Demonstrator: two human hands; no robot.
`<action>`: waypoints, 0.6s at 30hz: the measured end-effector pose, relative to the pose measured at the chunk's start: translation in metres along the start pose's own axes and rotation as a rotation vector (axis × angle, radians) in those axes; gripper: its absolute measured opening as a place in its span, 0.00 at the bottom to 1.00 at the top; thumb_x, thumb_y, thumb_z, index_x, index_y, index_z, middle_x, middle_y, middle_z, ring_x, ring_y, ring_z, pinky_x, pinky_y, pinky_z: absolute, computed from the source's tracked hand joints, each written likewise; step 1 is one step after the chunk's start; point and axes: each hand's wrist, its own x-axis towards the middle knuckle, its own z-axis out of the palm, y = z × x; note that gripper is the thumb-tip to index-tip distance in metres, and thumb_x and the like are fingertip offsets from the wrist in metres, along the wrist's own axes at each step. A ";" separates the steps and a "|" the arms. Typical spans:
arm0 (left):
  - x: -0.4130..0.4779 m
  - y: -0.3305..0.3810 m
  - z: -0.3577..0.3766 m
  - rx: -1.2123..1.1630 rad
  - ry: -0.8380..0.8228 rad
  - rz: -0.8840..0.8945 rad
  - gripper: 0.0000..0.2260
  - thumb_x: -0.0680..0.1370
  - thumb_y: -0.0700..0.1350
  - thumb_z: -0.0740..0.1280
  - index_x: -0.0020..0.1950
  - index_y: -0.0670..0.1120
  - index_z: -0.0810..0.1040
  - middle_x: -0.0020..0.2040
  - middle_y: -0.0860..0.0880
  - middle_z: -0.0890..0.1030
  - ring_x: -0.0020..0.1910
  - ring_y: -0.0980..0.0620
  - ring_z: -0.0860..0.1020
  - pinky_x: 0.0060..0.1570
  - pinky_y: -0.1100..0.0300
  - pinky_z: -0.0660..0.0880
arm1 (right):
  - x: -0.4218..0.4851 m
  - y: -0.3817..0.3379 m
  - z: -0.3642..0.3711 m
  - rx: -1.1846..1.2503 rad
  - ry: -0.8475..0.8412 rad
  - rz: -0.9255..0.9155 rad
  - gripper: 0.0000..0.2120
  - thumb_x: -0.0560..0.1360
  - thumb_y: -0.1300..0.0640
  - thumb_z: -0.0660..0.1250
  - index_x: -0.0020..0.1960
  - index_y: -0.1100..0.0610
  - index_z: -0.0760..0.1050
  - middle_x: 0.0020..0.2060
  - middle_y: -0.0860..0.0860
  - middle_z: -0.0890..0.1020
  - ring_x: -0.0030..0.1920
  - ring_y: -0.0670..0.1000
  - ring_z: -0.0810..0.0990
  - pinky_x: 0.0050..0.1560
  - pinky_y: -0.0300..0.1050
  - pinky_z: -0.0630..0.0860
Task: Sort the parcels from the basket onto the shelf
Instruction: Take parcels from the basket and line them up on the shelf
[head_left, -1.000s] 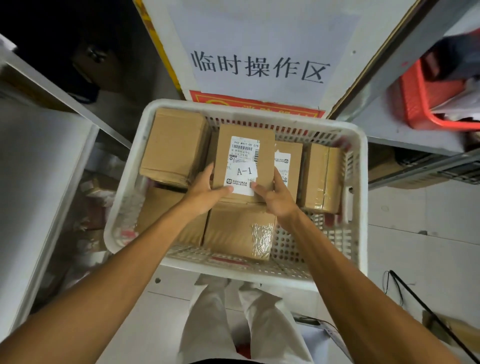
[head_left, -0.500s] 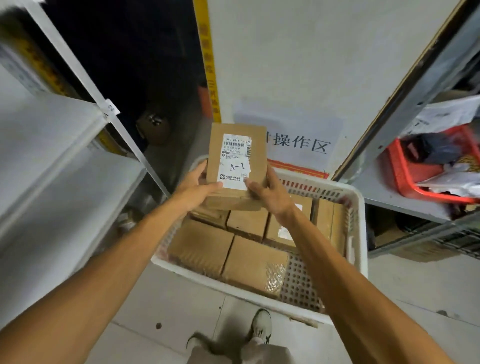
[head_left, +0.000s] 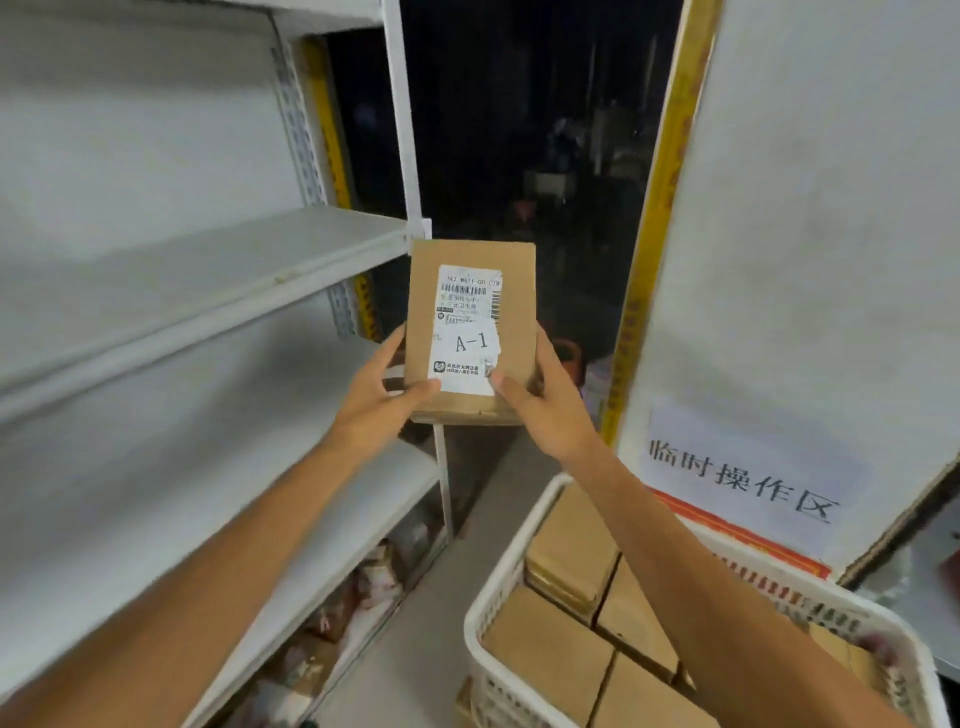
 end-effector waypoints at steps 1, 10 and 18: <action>-0.001 0.009 -0.018 -0.018 0.031 0.047 0.33 0.74 0.40 0.71 0.75 0.53 0.61 0.65 0.50 0.75 0.64 0.49 0.73 0.56 0.55 0.77 | 0.010 -0.013 0.013 0.004 -0.002 -0.044 0.33 0.77 0.54 0.67 0.77 0.46 0.54 0.65 0.36 0.74 0.64 0.40 0.74 0.64 0.48 0.75; -0.011 0.054 -0.145 0.031 0.278 0.286 0.32 0.73 0.36 0.72 0.74 0.48 0.64 0.65 0.48 0.75 0.60 0.50 0.76 0.46 0.69 0.75 | 0.058 -0.092 0.118 0.096 -0.117 -0.279 0.35 0.77 0.54 0.67 0.77 0.43 0.52 0.58 0.24 0.73 0.61 0.31 0.72 0.51 0.28 0.74; -0.018 0.059 -0.230 0.066 0.479 0.290 0.30 0.73 0.37 0.72 0.72 0.51 0.65 0.61 0.51 0.76 0.51 0.59 0.78 0.44 0.69 0.77 | 0.100 -0.136 0.203 0.132 -0.278 -0.364 0.36 0.77 0.52 0.67 0.77 0.42 0.51 0.56 0.24 0.72 0.56 0.27 0.71 0.53 0.28 0.72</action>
